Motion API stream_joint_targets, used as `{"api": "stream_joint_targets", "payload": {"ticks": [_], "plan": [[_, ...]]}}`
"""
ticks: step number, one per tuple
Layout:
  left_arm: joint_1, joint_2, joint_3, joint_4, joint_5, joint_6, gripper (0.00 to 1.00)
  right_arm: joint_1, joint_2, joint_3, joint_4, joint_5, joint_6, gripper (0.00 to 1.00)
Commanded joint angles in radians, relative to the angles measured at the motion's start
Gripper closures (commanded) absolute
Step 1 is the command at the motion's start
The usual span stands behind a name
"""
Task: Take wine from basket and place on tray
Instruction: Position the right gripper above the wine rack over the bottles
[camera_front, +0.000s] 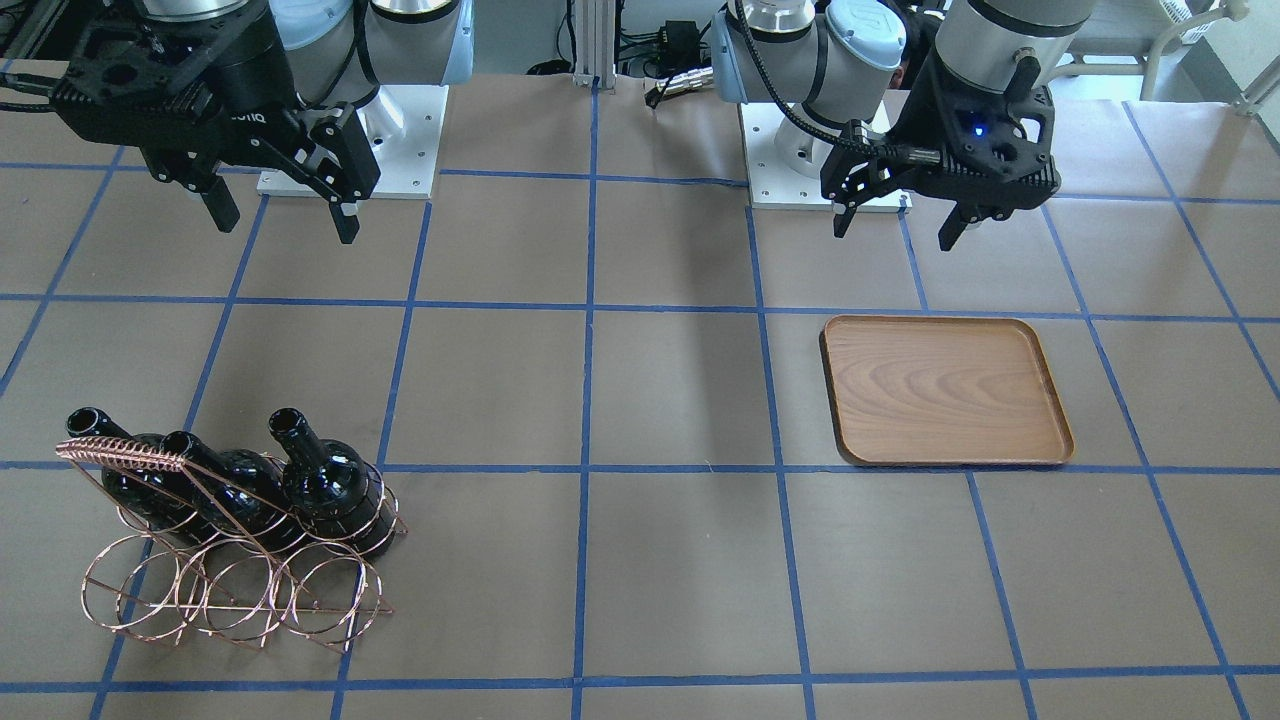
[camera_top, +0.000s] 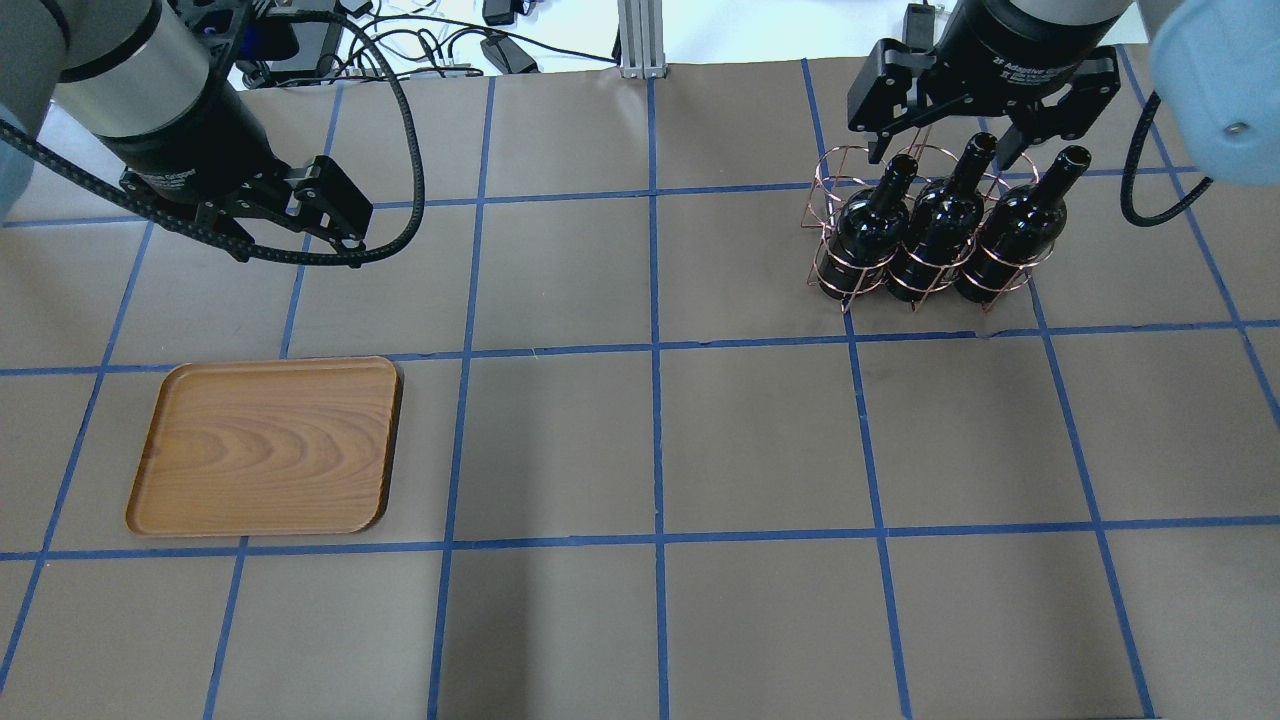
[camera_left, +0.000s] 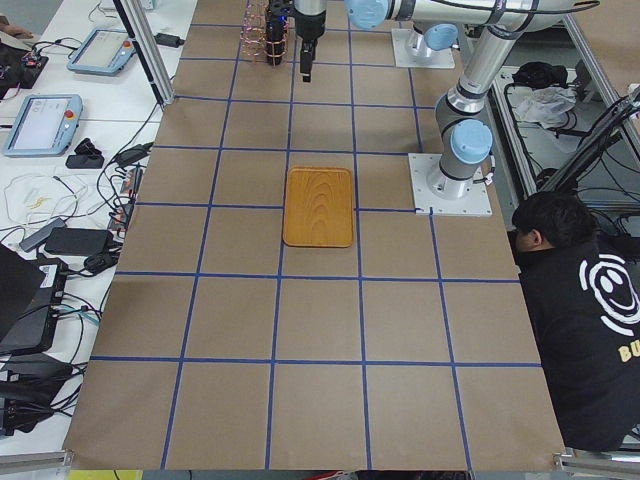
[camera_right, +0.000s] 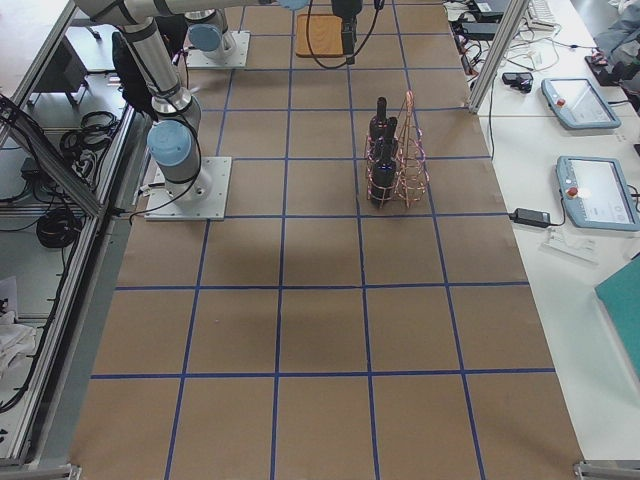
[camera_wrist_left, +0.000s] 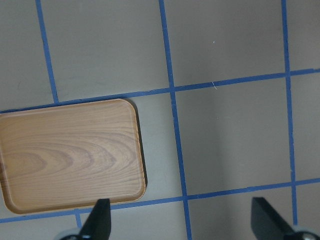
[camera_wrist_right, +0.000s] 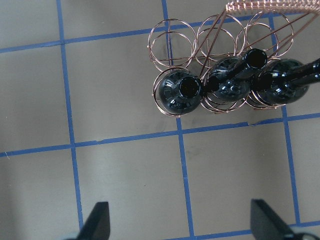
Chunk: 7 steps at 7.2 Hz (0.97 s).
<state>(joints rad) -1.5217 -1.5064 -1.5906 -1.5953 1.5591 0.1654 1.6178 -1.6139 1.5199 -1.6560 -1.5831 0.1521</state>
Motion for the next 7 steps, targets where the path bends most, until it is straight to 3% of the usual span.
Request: {"api": "stream_joint_targets", "payload": {"ticks": [1,7], "plan": [[0.000,-0.003,0.000,0.003,-0.001,0.002,0.00,-0.001,-0.015,0.006,0.018,0.001,-0.005,0.00],[0.061,-0.008,-0.011,0.003,-0.004,-0.006,0.00,-0.006,-0.072,0.011,0.061,0.003,-0.028,0.00]]}}
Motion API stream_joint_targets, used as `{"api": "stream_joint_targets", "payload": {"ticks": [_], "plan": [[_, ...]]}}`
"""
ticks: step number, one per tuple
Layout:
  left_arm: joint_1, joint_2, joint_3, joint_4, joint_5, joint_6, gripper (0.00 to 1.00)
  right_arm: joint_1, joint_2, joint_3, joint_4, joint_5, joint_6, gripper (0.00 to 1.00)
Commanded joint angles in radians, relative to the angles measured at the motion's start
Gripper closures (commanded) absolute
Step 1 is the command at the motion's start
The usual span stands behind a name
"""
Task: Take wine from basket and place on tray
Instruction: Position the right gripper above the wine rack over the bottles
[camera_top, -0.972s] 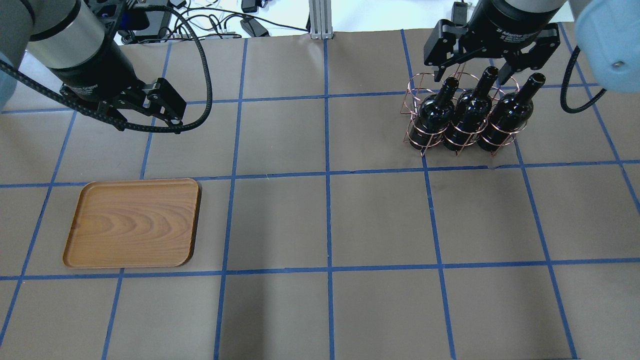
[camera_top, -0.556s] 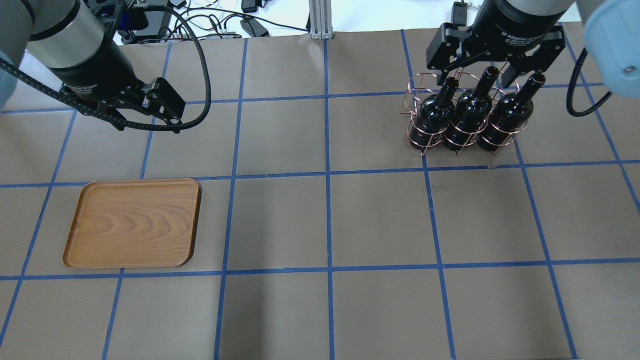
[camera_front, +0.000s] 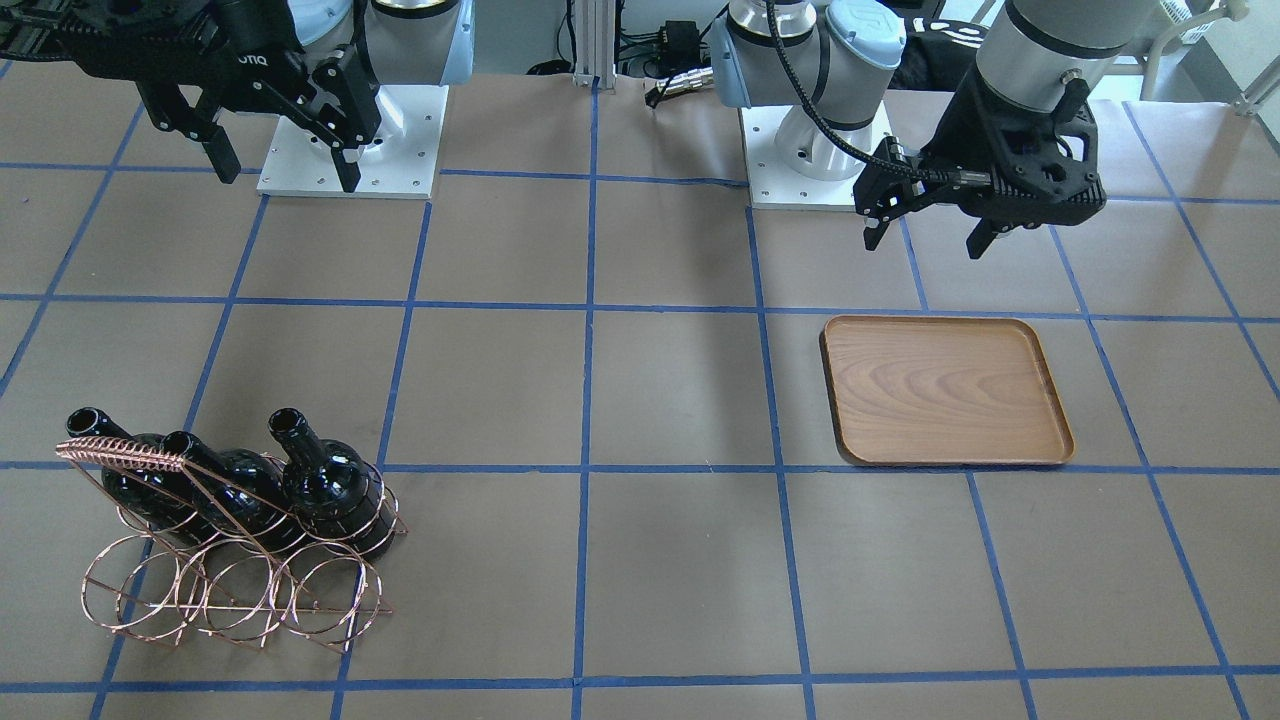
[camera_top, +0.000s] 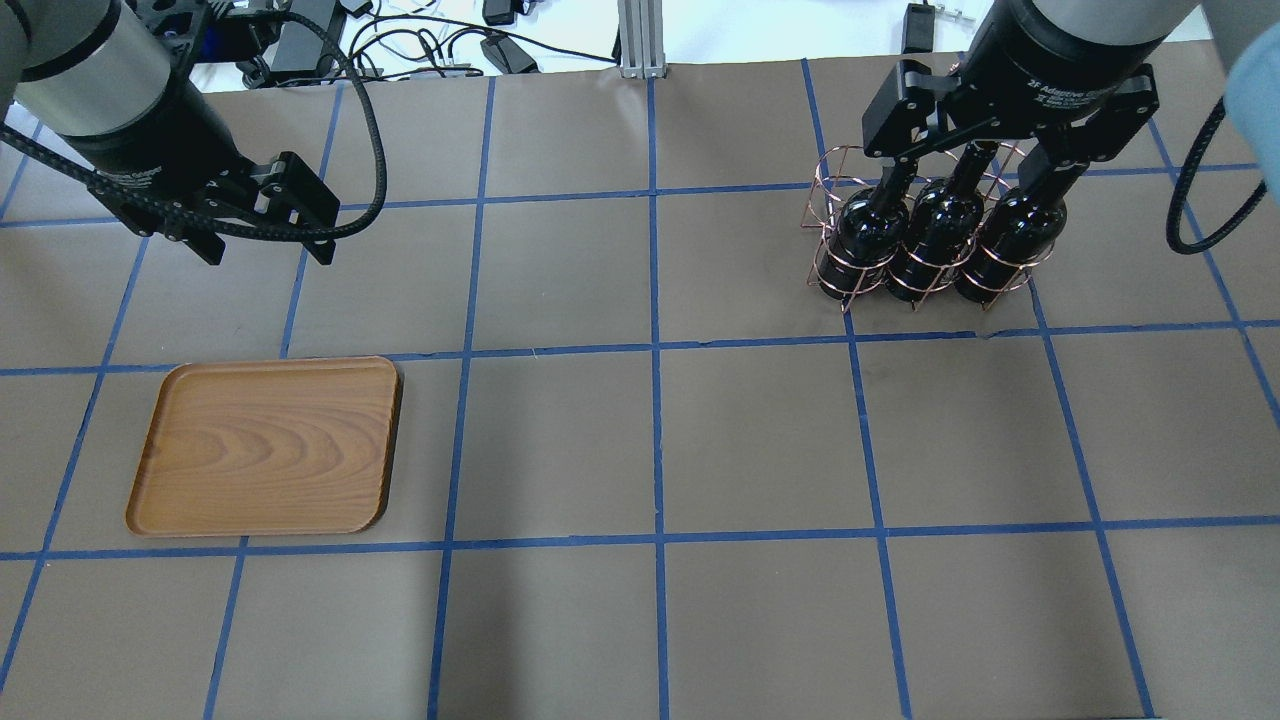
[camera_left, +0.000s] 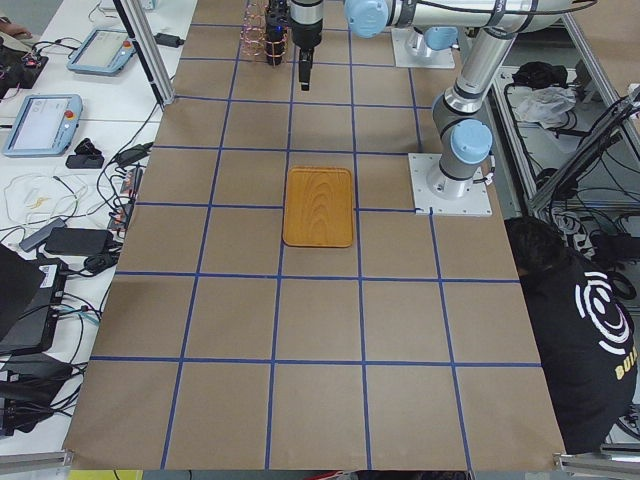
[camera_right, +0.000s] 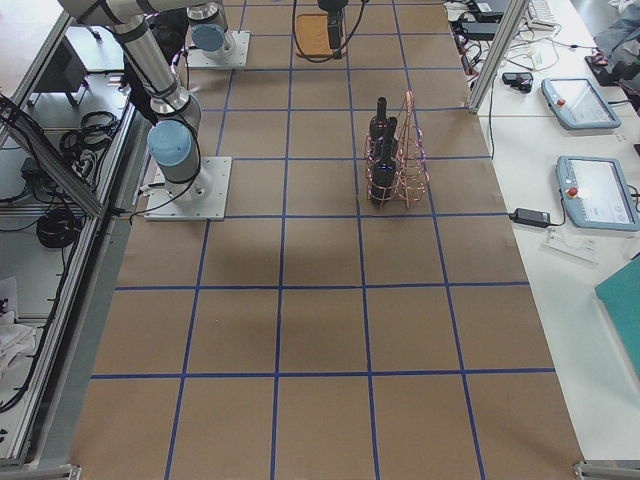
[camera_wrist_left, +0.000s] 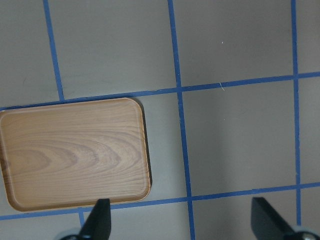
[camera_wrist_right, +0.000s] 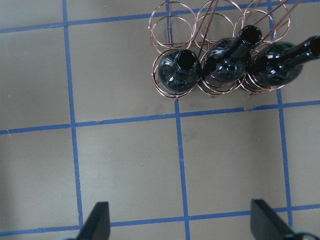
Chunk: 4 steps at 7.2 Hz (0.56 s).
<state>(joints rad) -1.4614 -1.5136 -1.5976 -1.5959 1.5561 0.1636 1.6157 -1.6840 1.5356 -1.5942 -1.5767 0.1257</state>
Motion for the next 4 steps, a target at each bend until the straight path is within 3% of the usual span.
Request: {"api": "stream_joint_targets", "payload": {"ticks": [1,4], "plan": [[0.001,0.000,-0.004,0.004,-0.001,-0.004,0.00,0.001,-0.003,0.004,0.003,0.001,0.002,0.00],[-0.001,0.001,-0.004,0.004,-0.001,-0.001,0.00,0.001,-0.061,-0.029,-0.033,-0.011,0.017,0.00]]}}
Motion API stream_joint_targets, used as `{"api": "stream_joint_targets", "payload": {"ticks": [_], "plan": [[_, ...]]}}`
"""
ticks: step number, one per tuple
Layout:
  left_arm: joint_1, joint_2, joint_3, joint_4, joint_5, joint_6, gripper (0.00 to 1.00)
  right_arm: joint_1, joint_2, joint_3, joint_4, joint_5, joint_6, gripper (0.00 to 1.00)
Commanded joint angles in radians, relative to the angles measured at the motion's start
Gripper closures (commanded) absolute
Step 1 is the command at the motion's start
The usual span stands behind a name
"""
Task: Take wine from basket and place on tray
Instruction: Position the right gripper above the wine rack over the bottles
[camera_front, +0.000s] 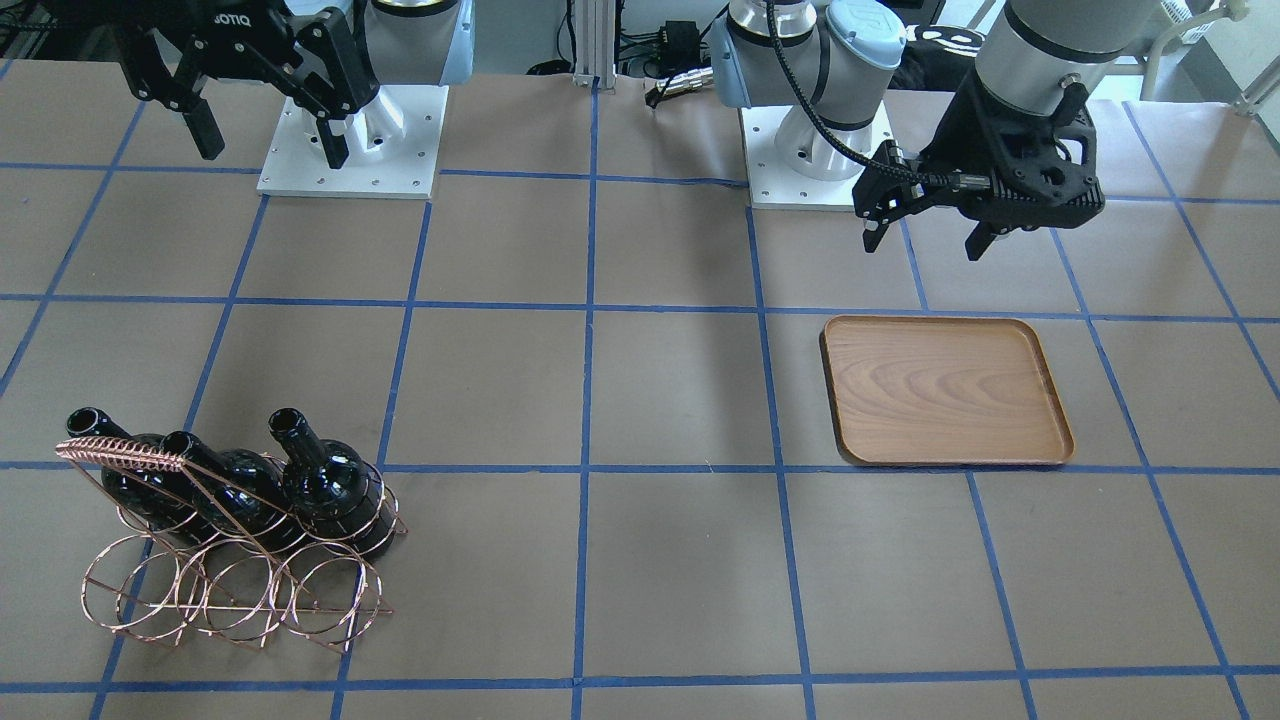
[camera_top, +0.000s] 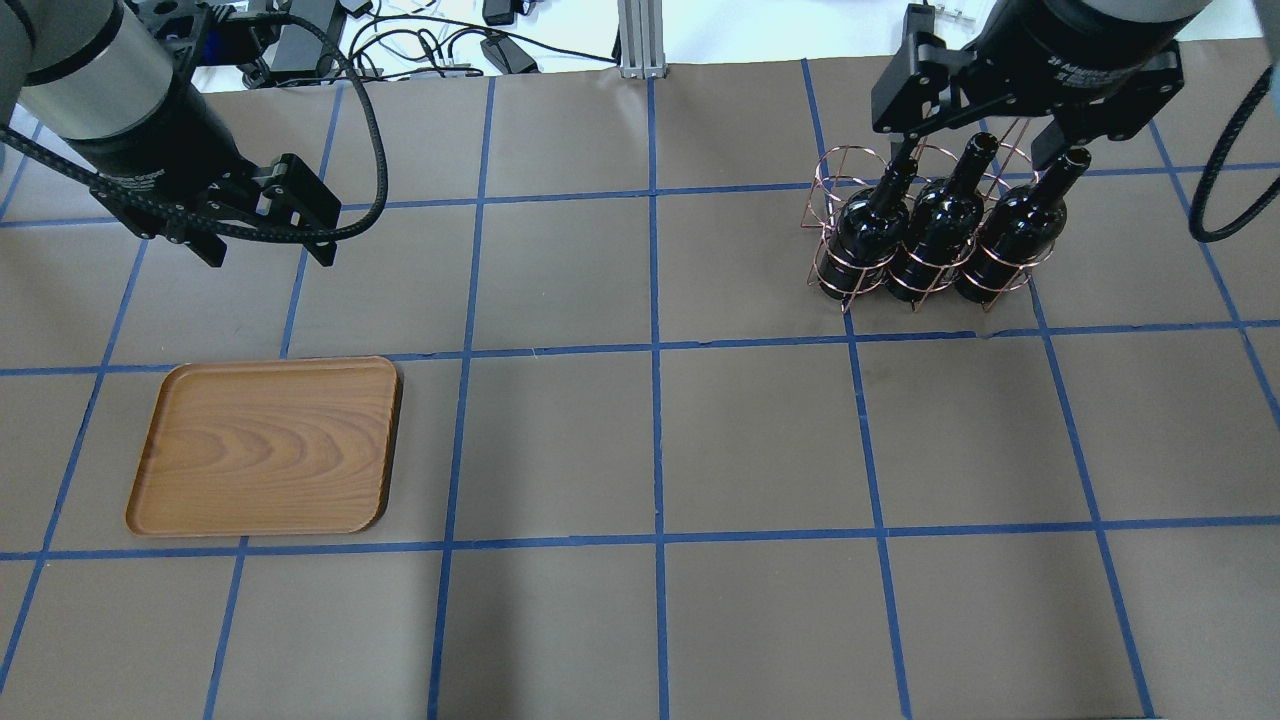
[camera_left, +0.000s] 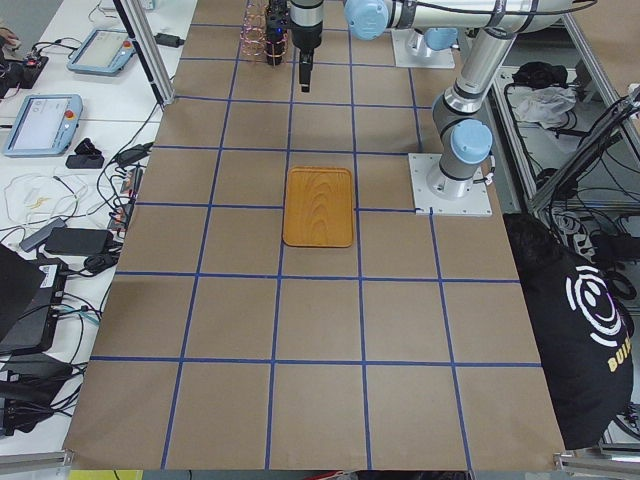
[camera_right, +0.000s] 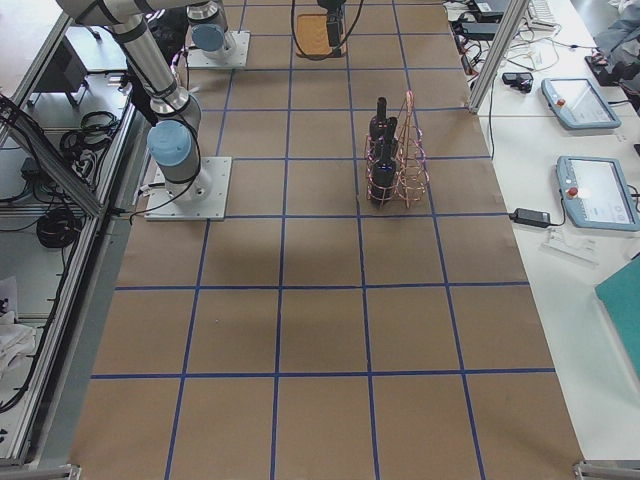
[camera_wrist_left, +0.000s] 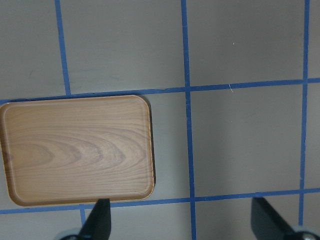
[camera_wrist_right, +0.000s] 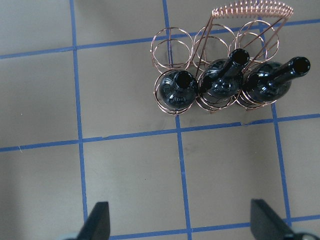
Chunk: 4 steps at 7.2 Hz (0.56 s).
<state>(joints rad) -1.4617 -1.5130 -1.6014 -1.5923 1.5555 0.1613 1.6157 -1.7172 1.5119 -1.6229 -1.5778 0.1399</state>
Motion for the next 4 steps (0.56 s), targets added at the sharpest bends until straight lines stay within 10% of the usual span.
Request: {"api": "stream_joint_targets", "payload": {"ticks": [1,4], "plan": [[0.000,0.002,0.000,-0.003,0.003,0.006,0.00,0.001,-0.033,-0.007,-0.017,-0.001,0.003,0.00],[0.001,-0.001,-0.002,-0.003,0.002,0.009,0.00,-0.023,-0.010,-0.007,-0.021,0.005,0.004,0.00]]}}
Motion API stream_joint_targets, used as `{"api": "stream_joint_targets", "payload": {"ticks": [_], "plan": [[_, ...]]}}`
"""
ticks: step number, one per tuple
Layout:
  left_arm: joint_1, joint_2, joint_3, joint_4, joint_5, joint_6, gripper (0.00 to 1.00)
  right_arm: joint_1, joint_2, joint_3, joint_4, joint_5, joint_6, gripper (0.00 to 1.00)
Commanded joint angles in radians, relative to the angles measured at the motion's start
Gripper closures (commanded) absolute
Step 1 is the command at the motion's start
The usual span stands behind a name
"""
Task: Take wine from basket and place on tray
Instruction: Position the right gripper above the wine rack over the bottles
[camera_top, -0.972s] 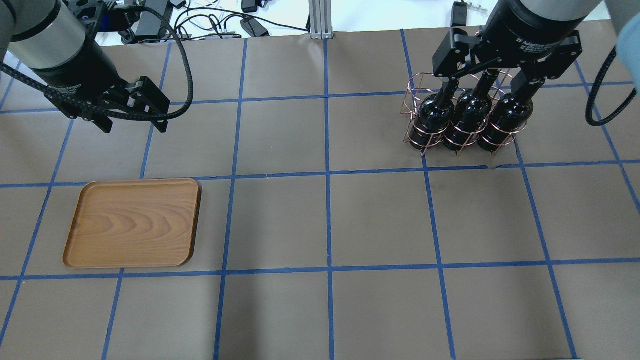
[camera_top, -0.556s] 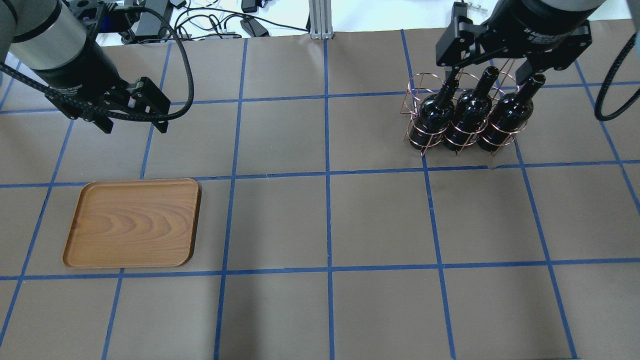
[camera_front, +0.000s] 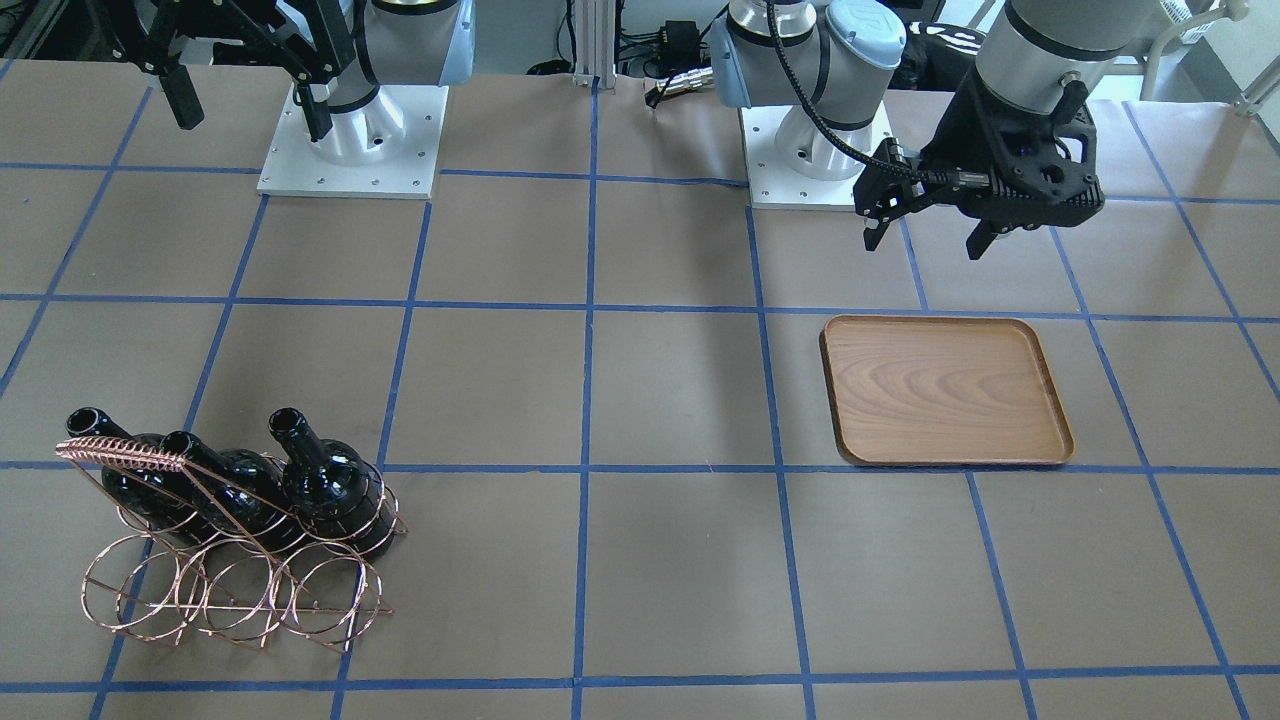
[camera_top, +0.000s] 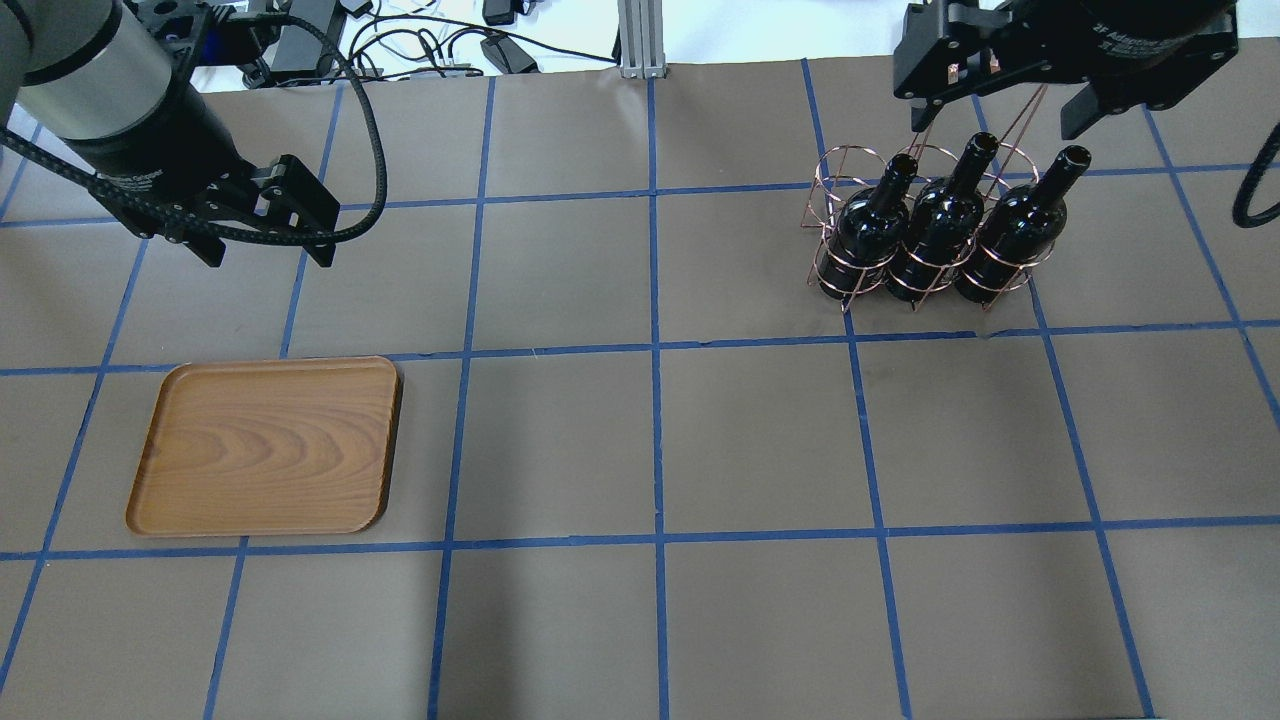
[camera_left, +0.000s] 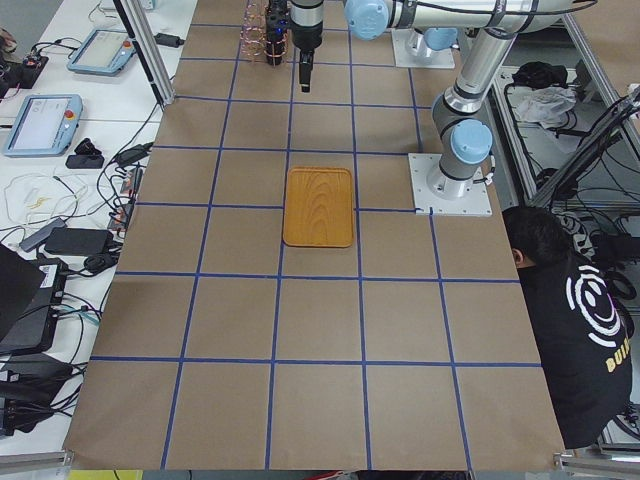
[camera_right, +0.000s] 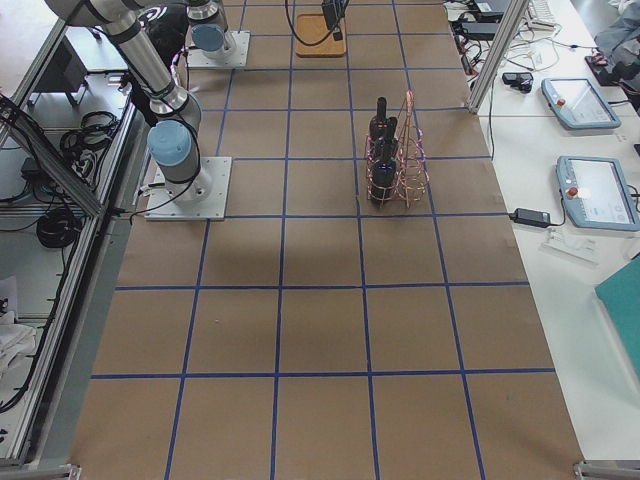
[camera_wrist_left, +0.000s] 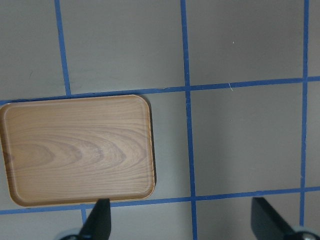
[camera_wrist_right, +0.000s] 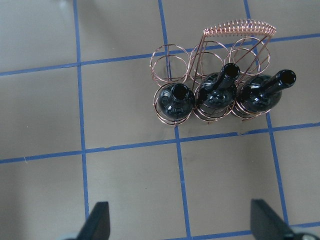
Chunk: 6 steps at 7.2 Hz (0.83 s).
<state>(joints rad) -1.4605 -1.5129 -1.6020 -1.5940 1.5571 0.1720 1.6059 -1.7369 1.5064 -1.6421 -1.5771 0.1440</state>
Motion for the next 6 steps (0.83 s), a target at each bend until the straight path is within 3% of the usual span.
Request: {"api": "stream_joint_targets", "payload": {"ticks": [1,6], "plan": [[0.000,-0.003,-0.009,0.000,0.001,-0.003,0.00,-0.018,0.001,-0.005,0.001,-0.009,0.000,0.00],[0.022,-0.015,-0.073,0.110,0.000,0.009,0.00,-0.023,0.022,-0.006,-0.008,-0.026,-0.020,0.00]]}}
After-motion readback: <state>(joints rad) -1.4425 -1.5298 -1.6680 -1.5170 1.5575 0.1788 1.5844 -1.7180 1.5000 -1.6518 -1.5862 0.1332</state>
